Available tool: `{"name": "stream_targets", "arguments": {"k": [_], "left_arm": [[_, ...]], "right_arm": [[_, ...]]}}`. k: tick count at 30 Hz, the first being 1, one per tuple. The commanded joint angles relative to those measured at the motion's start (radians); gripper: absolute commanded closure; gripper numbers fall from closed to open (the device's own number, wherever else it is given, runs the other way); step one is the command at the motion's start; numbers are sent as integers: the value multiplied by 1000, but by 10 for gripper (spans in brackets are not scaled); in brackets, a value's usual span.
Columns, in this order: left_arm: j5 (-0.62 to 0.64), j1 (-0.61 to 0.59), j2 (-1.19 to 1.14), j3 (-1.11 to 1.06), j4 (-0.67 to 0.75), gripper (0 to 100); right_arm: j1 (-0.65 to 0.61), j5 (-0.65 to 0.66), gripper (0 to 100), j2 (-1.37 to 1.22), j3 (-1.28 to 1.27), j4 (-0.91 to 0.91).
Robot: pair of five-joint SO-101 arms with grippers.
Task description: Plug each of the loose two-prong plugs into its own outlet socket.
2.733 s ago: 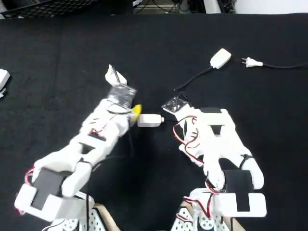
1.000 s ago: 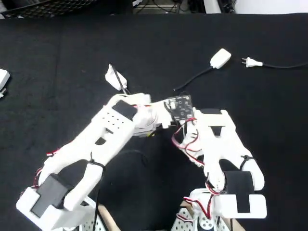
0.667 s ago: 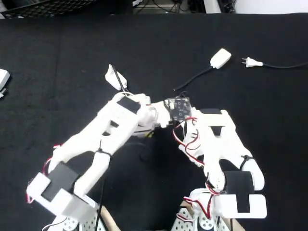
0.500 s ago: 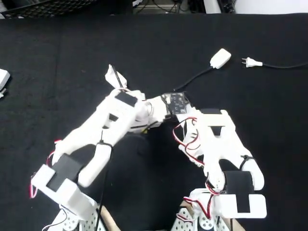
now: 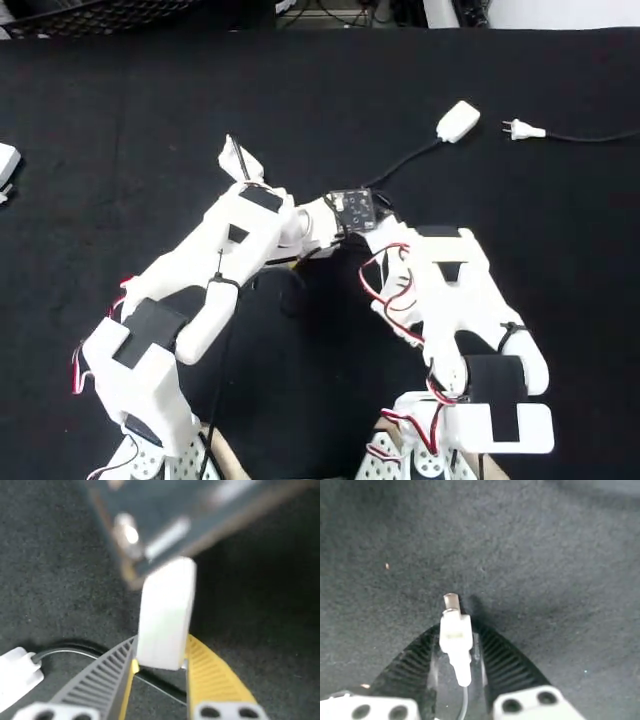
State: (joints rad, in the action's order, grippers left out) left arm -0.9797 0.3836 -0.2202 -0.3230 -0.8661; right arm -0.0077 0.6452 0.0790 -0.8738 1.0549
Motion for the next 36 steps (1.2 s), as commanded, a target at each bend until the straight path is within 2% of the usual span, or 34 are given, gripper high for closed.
{"name": "stream_targets", "arguments": {"k": [1, 10, 18, 22, 26, 31, 36], "left_arm": [[-5, -8, 40, 28, 9, 932], [-9, 12, 83, 30, -91, 972], [-15, -42, 146, 28, -334, 972], [-104, -107, 215, 25, -502, 973], [-176, -188, 298, -61, -583, 973], [-299, -252, 419, -263, -617, 973], [-390, -266, 517, -437, -617, 972]], "right_arm": [[11, -14, 983, 5, 5, -51], [11, -14, 983, 5, 5, -51], [11, -14, 983, 5, 5, -51], [11, -14, 983, 5, 5, -51], [11, -14, 983, 5, 5, -51], [11, -14, 983, 5, 5, -51], [11, -14, 983, 5, 5, -51]]}}
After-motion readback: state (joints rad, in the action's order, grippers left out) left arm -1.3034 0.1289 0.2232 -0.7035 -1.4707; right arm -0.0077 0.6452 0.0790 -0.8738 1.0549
